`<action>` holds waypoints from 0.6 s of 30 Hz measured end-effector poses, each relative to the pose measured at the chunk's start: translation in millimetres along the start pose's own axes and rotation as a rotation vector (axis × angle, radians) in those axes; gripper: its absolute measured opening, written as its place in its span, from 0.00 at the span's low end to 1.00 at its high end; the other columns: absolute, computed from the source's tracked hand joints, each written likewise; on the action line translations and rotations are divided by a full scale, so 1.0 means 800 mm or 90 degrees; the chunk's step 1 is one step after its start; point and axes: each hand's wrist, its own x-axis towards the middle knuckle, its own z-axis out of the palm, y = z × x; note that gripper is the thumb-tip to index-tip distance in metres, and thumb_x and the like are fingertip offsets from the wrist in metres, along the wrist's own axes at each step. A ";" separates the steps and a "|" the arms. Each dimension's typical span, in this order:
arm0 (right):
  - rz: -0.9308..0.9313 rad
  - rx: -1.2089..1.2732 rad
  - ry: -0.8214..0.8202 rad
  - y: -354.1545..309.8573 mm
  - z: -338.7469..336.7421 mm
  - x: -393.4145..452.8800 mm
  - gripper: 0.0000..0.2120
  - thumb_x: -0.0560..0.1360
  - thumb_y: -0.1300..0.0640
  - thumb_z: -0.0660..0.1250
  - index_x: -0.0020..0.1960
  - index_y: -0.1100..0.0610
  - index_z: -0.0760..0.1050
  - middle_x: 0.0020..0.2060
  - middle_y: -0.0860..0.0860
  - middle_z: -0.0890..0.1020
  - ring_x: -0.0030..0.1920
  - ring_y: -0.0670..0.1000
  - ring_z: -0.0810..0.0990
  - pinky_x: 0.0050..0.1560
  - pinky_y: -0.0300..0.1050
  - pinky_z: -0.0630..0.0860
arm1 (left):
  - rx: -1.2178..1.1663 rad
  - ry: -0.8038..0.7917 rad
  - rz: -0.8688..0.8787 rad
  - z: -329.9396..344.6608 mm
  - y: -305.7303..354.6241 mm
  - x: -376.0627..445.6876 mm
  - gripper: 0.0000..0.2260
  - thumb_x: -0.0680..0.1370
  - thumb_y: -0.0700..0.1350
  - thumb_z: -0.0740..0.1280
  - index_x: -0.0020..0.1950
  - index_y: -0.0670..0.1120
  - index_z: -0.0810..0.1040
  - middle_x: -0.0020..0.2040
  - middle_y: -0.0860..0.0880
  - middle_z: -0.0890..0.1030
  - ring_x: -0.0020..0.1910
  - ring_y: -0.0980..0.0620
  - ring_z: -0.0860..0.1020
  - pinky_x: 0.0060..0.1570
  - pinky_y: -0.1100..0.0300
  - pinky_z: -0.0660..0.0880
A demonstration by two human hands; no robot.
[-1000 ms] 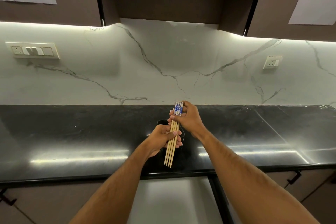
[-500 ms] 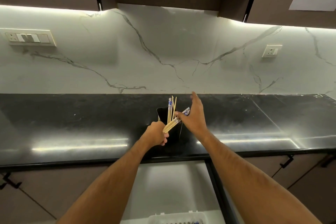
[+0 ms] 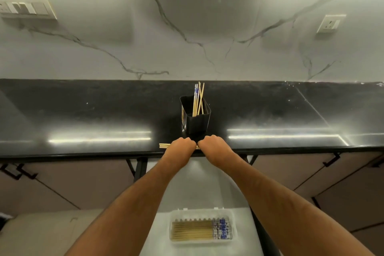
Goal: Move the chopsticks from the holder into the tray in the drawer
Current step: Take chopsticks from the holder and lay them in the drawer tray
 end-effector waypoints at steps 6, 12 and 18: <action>-0.014 0.077 -0.024 -0.016 0.065 -0.041 0.09 0.80 0.63 0.63 0.57 0.61 0.80 0.49 0.58 0.82 0.50 0.57 0.82 0.49 0.47 0.76 | -0.097 0.050 0.004 0.073 0.028 -0.041 0.11 0.81 0.41 0.66 0.63 0.44 0.77 0.57 0.43 0.81 0.57 0.43 0.80 0.57 0.52 0.77; -0.056 0.086 -0.045 -0.039 0.142 -0.086 0.07 0.80 0.63 0.64 0.54 0.61 0.80 0.43 0.56 0.83 0.41 0.54 0.82 0.43 0.44 0.78 | -0.077 0.082 0.042 0.146 0.051 -0.082 0.09 0.82 0.38 0.62 0.56 0.44 0.80 0.51 0.44 0.82 0.49 0.46 0.81 0.51 0.53 0.79; -0.095 0.073 -0.098 -0.062 0.199 -0.114 0.06 0.77 0.68 0.66 0.52 0.63 0.80 0.43 0.57 0.83 0.43 0.58 0.84 0.43 0.49 0.79 | -0.077 0.007 0.051 0.200 0.080 -0.114 0.11 0.75 0.30 0.63 0.51 0.41 0.81 0.48 0.43 0.83 0.47 0.43 0.81 0.46 0.51 0.78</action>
